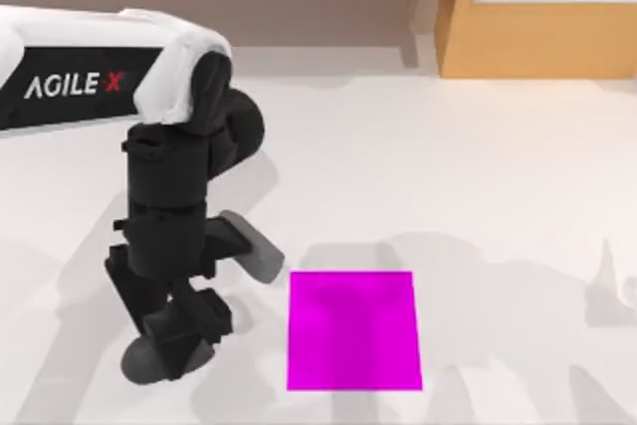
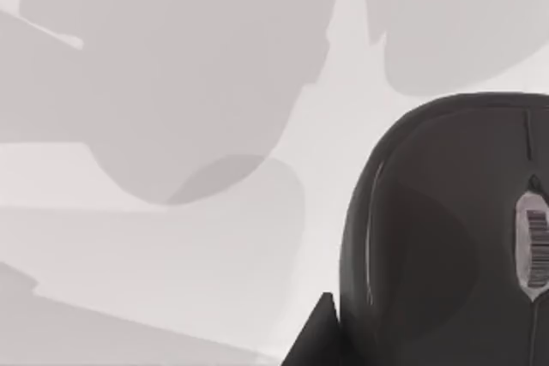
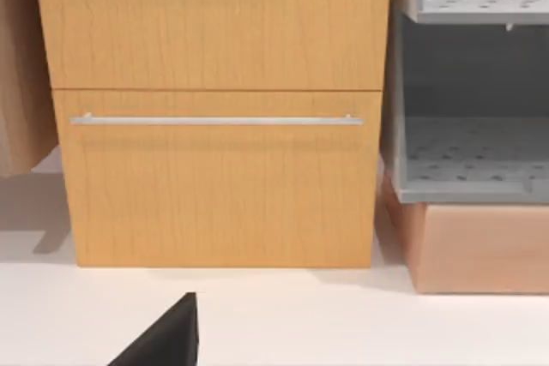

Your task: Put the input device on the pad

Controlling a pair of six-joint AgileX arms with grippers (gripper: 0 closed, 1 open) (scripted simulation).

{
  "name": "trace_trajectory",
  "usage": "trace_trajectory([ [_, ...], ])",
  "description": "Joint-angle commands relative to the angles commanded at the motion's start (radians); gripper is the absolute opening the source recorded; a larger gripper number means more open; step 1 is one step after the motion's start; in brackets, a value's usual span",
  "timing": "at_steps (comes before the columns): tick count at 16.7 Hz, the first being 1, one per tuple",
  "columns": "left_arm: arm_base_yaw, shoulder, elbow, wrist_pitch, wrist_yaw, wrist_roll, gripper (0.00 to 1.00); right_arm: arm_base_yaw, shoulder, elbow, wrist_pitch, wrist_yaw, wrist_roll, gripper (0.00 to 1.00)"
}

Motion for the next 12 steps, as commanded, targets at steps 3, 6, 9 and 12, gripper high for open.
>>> trace_trajectory([
  [3,-0.109,0.042,0.042,0.004,0.008,-0.362,0.0,0.0,0.0,0.0,0.0,0.0,0.0,1.0],
  [6,-0.199,0.066,0.098,0.038,-0.002,-0.708,0.0,0.0,0.0,0.0,0.0,0.0,0.0,1.0],
  [9,-0.268,0.076,0.165,0.095,-0.031,-1.014,0.0,0.0,0.0,0.0,0.0,0.0,0.0,1.0],
  [12,-0.316,0.073,0.234,0.16,-0.072,-1.247,0.0,0.0,0.0,0.0,0.0,0.0,0.0,1.0],
])
